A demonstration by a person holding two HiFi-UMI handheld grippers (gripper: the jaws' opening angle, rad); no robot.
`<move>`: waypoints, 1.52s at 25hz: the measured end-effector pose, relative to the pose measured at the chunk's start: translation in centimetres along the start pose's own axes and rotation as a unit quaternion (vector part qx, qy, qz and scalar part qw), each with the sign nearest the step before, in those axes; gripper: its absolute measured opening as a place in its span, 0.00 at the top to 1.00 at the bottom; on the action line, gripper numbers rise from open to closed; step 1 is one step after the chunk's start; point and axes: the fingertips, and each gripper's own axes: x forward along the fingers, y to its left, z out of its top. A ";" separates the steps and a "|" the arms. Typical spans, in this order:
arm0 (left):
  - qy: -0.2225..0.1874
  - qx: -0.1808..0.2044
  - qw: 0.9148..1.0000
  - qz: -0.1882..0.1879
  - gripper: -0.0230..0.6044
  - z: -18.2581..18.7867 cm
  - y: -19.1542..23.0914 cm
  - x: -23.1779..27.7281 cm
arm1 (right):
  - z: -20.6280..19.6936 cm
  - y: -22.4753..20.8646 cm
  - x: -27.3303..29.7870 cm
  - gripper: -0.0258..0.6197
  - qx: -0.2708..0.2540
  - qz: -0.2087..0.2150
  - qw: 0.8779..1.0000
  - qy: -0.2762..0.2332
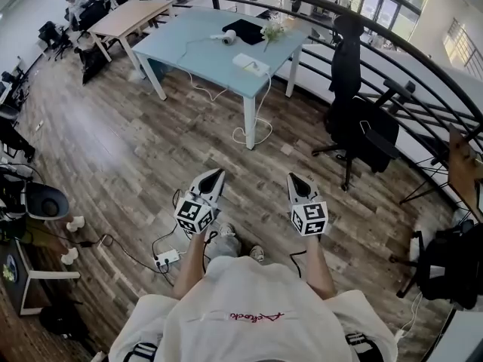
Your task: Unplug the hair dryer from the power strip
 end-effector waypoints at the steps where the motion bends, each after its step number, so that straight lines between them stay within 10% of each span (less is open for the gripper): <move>1: 0.000 0.000 1.000 0.000 0.95 0.0 0.2 0.3 | 0.1 -0.1 0.3 0.93 0.000 0.001 1.000 -0.001; 38: -0.020 0.002 0.999 -0.051 0.95 4.4 21.4 16.4 | 8.1 -3.7 24.9 0.93 -0.013 -0.040 0.999 -0.010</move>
